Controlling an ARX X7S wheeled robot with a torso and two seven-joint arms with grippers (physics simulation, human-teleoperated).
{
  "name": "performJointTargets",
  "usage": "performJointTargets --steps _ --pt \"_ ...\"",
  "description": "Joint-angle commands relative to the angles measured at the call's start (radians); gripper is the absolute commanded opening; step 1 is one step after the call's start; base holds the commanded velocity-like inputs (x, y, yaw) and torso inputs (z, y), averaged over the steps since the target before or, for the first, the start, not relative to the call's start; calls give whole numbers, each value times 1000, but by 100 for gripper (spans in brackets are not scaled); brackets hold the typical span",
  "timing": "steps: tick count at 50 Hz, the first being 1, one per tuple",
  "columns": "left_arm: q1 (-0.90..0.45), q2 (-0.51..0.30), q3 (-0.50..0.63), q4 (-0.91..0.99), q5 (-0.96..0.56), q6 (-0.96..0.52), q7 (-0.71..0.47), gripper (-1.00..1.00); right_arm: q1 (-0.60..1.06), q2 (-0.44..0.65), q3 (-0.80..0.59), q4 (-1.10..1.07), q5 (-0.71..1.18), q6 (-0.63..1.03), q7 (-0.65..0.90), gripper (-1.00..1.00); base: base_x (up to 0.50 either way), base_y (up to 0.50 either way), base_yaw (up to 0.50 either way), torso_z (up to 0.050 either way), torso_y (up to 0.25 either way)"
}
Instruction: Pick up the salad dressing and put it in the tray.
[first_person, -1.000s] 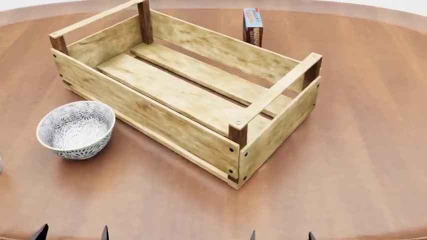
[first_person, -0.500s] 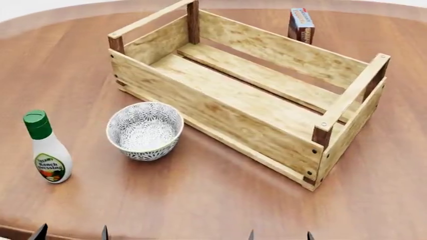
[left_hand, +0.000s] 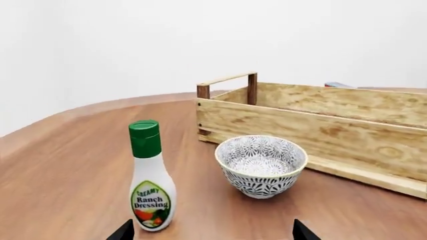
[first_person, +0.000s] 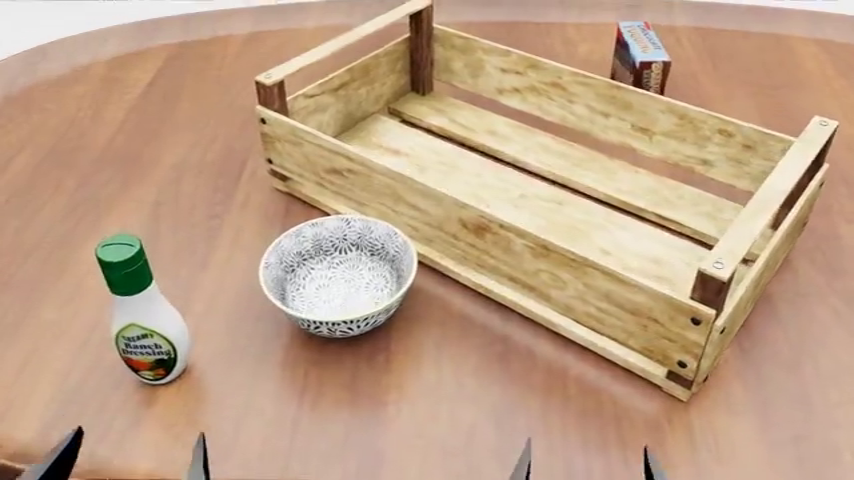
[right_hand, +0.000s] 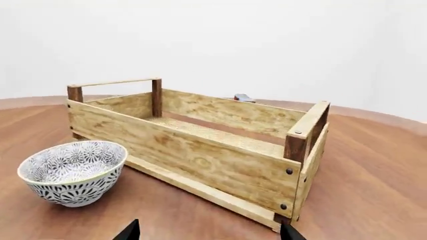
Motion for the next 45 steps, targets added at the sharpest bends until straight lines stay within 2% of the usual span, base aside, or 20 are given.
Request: performJointTargets --steps 1,6,13,22,45 --pt "-18 -46 -22 245 -34 -128 -16 100 14 24 70 -242 39 137 71 100 500 0 0 0 0" --pt "-31 -82 -60 422 -91 -210 -15 100 21 57 124 -445 108 294 81 100 500 0 0 0 0" --pt "-33 -109 -96 549 -107 -245 -44 100 29 85 150 -551 98 336 109 100 500 0 0 0 0" --pt "-50 -121 -132 587 -142 -263 -59 100 69 108 195 -608 114 378 129 100 500 0 0 0 0" --pt "-53 -141 -115 588 -137 -254 -77 100 88 118 211 -604 154 407 146 100 500 0 0 0 1"
